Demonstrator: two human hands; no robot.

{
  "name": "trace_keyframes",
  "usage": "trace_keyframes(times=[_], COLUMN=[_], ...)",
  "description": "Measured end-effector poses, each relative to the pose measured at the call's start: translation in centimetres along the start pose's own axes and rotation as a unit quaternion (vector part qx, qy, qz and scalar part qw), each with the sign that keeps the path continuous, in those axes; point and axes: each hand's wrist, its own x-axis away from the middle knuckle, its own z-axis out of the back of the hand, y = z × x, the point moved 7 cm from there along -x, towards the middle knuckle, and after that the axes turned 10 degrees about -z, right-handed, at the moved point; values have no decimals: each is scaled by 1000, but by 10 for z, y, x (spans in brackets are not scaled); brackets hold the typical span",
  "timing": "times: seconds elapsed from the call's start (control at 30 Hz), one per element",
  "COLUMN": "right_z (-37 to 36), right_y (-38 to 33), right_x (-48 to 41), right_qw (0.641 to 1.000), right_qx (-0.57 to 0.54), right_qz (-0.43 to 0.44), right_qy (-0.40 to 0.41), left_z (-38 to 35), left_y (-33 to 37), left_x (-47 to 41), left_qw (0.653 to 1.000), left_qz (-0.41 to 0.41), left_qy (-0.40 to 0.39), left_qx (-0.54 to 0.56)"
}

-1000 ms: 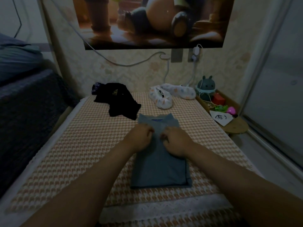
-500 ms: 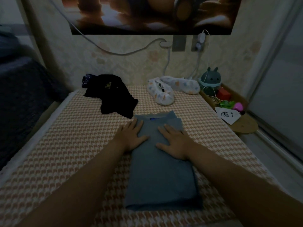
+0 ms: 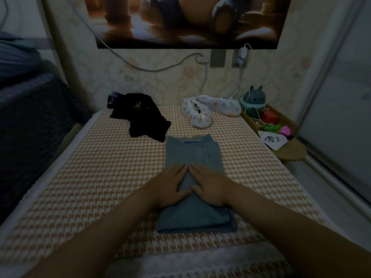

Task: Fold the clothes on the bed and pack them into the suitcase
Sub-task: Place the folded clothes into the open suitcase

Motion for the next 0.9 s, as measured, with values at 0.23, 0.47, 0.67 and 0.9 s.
trace_keyframes(times=[0.23,0.47,0.67,0.9], right_z=[1,-2,3,43], right_y=[1,-1,-1,22], right_x=[48,83,82,71], right_qw=[993,980,987,989], right_qx=[54,97,100,-140], right_qz=[80,163,110,20], right_qy=[63,58,61,47], left_z=[2,2,10,52], left_y=[20,42,65,47], left_x=[35,64,59,54], left_qw=[995,984,981,999], left_qz=[-14,-46,-67,31], left_qy=[-75,-140,-65,2], left_qx=[-58,-98,-169,9])
